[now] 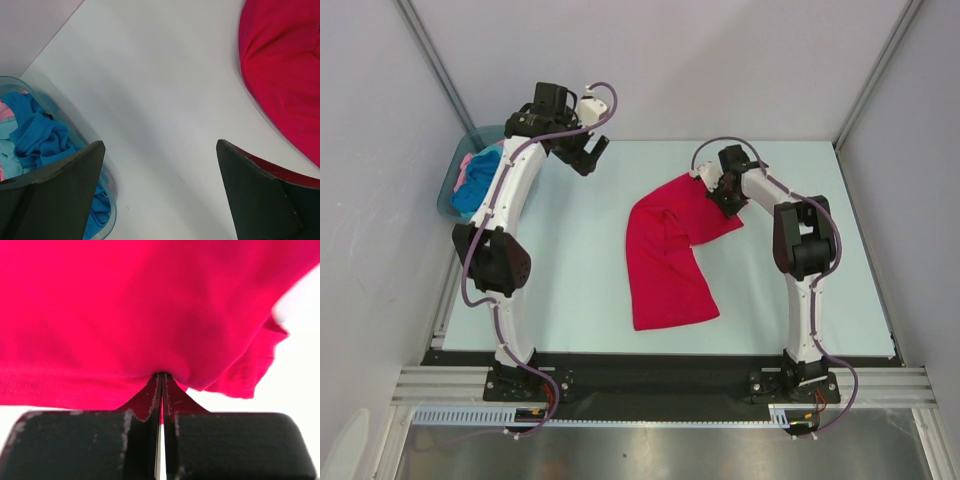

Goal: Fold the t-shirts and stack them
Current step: Fold the tshirt

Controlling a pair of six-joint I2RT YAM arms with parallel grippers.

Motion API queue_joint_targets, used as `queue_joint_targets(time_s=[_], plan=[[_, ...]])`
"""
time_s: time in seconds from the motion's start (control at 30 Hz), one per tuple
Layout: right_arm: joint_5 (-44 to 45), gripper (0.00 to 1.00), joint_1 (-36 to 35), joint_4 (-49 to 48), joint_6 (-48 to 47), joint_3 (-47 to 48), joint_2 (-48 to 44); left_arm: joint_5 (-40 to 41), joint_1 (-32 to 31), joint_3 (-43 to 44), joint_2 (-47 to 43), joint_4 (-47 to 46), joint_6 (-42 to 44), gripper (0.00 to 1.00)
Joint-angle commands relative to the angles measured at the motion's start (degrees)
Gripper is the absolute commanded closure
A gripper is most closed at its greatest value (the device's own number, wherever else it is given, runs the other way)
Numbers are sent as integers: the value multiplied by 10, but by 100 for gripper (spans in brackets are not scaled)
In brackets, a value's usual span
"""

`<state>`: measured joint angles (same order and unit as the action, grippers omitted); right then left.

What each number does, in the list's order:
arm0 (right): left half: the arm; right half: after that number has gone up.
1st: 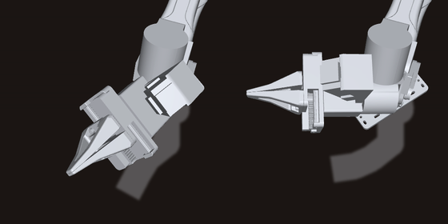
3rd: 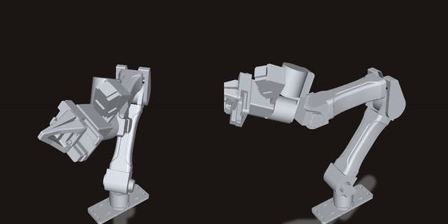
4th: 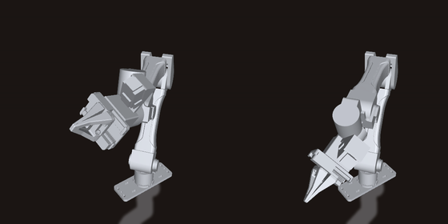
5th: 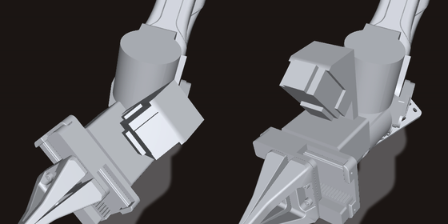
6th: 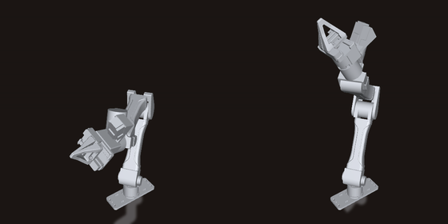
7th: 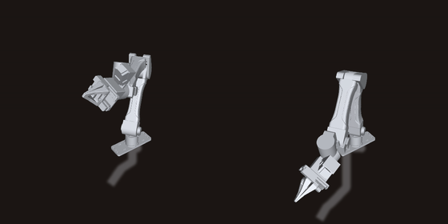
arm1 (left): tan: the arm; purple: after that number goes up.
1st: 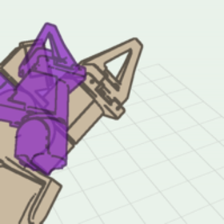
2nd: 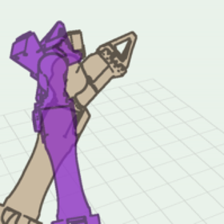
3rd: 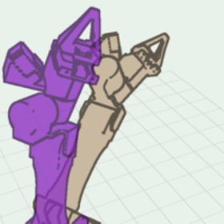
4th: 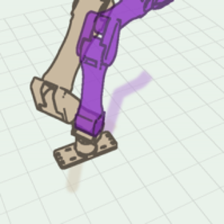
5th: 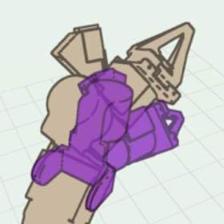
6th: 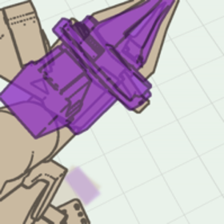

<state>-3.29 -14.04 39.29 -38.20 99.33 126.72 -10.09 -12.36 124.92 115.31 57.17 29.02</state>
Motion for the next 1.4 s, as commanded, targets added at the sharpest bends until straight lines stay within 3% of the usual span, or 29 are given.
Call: queue_joint_targets(time_s=[0.0,0.37,0.73,1.0,1.27,1.33,1.37], plan=[[29,100,10,-23,-16,53,59,11,-2,1,-24,-3,15,0],[121,100,17,-7,-105,344,254,14,-3,-15,-30,-3,20,0],[227,100,2,-265,-246,338,305,-2,-4,-30,-31,-8,10,0],[313,100,3,-456,-252,347,304,-9,-11,-29,-27,-23,8,0],[374,93,12,-481,-221,350,246,-18,-14,-42,-30,-48,9,0],[364,92,11,-421,-185,360,221,-18,-16,-44,-28,-51,10,0],[352,92,11,-332,-163,364,209,-19,-18,-45,-28,-54,10,0]])
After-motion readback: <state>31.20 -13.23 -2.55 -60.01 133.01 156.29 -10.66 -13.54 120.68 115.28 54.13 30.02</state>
